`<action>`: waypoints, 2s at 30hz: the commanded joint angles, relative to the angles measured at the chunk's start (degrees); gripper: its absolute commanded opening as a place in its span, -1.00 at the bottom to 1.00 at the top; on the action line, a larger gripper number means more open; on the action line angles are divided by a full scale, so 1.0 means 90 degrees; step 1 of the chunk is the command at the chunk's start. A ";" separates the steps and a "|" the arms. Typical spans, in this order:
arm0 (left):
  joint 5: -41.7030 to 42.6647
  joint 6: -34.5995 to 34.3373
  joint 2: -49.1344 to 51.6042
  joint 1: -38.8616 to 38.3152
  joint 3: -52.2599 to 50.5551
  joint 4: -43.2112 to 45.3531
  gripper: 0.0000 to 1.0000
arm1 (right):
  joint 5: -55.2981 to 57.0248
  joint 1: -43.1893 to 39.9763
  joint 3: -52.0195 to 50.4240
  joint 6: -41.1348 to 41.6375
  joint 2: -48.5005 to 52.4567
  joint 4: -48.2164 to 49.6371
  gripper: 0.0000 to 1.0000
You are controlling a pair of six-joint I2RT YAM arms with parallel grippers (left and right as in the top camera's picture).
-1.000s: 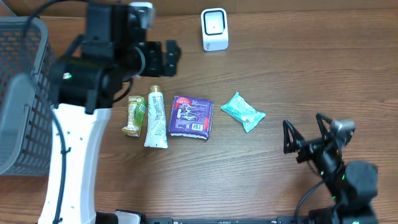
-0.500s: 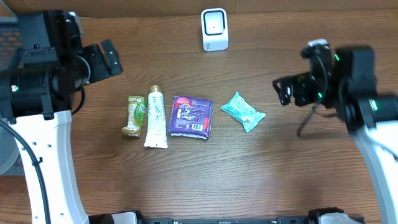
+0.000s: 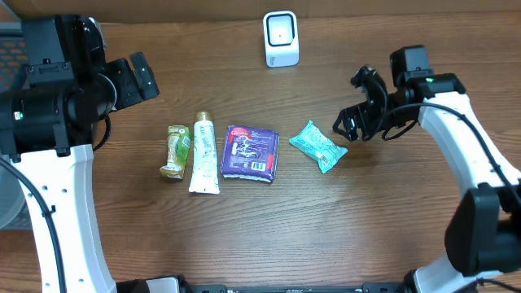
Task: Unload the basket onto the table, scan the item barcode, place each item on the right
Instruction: 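Lower the right gripper and grasp the mint-green wrapper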
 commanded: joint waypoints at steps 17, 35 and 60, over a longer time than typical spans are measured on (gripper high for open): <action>-0.0044 -0.0068 -0.0036 0.0015 0.0041 0.0002 0.99 | -0.0709 0.0032 0.0024 -0.0988 0.1275 -0.0066 0.72; -0.0044 -0.0068 -0.0036 0.0015 0.0041 0.0002 0.99 | -0.1190 0.0032 -0.0255 -0.0347 0.2023 0.0826 0.52; -0.0044 -0.0066 -0.0036 0.0015 0.0041 0.0002 1.00 | -0.1253 0.0039 -0.2261 0.3140 0.2098 0.2725 -0.46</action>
